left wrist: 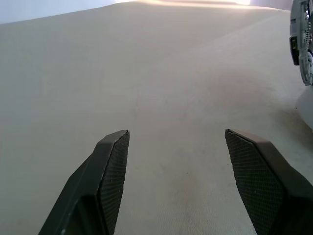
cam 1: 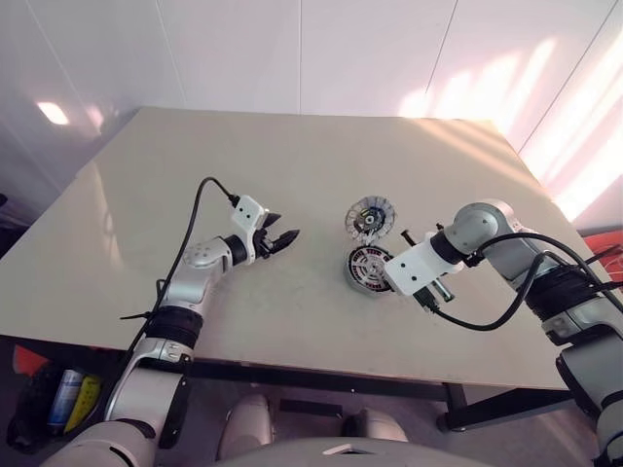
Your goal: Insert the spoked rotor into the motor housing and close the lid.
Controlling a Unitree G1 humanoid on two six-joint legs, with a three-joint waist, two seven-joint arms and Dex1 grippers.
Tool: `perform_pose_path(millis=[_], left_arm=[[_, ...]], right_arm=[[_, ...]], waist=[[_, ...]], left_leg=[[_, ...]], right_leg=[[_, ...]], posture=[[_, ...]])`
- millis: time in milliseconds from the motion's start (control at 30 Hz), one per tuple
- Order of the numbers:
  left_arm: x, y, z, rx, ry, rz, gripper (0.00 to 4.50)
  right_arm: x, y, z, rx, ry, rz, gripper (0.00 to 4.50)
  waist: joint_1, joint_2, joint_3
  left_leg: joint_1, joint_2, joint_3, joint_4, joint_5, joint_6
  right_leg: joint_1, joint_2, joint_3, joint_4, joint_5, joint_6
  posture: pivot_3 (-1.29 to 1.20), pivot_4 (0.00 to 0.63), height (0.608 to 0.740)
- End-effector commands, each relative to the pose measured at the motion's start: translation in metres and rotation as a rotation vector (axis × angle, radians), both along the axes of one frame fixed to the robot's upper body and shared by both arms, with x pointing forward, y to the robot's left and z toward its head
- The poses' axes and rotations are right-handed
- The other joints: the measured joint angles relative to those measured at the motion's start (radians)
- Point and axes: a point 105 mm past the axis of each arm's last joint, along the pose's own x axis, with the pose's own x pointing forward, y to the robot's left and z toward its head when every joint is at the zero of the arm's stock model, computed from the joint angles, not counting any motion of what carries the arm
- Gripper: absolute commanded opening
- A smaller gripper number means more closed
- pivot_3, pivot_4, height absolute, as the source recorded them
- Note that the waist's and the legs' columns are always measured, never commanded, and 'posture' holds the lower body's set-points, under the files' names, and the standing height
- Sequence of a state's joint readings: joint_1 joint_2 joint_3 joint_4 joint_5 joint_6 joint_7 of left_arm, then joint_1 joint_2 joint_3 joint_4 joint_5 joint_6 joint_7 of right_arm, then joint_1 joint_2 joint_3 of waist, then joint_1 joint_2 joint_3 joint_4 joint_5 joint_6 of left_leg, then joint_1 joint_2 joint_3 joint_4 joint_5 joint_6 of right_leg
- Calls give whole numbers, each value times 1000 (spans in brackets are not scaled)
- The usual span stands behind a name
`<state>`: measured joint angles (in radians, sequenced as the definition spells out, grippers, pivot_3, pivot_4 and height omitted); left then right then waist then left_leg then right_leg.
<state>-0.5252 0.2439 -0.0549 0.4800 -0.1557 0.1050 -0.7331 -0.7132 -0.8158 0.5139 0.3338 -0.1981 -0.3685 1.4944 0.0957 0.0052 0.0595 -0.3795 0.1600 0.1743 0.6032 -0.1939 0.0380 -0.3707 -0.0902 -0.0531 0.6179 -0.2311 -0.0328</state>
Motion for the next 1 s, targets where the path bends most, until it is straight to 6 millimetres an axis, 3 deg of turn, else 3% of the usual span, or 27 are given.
perform_pose_path(millis=[33, 200, 367, 533, 700, 900, 1000], left_arm=[[2, -3, 16, -13, -66, -5, 3337], [2, -3, 16, -16, -66, -2, 3337], [2, -2, 15, -20, -63, 6, 3337], [1, 0, 14, -26, -63, 19, 3337], [-2, 6, 12, -26, -64, 44, 3337], [-5, 19, 10, -19, -66, 89, 3337], [-6, 21, 10, -16, -68, 100, 3337]], right_arm=[[9, 3, 9, 15, -52, 2, 15], [15, 12, 19, 58, -88, -15, 15], [-1, 34, 40, 174, 51, -112, 15], [-16, 53, 60, 229, 206, -268, 15], [-14, 69, 72, 263, 366, -485, 15], [8, 93, 84, 328, 648, -1020, 15], [19, 100, 85, 327, 708, -1159, 15]], waist=[[-2, 0, 0], [-7, -1, 1], [-5, 0, 2], [3, 0, 2], [7, 1, 2], [0, 3, 4], [3, 4, 4]], left_leg=[[0, 0, 0, 0, 0, 0], [1, 1, 1, 0, 0, -1], [1, 2, 1, -1, 1, -2], [-10, 3, 1, -1, 3, 2], [-17, 3, 1, 0, 3, 0], [-16, 5, 1, -1, 4, -7], [-16, 5, 1, -2, 6, -10]], right_leg=[[0, 0, 0, 0, 0, 0], [0, 0, 0, 1, 1, -1], [-2, 0, 0, 1, 1, -2], [-14, 2, 0, 2, 1, -2], [-20, 1, -1, 3, 1, -2], [-21, 4, -1, 6, 2, -4], [-23, 5, 0, 6, 3, -5]], posture=[[0, 0, 740], [0, 0, 740], [0, 0, 740], [0, 0, 740], [0, 0, 740], [0, 0, 740], [0, 0, 740]])
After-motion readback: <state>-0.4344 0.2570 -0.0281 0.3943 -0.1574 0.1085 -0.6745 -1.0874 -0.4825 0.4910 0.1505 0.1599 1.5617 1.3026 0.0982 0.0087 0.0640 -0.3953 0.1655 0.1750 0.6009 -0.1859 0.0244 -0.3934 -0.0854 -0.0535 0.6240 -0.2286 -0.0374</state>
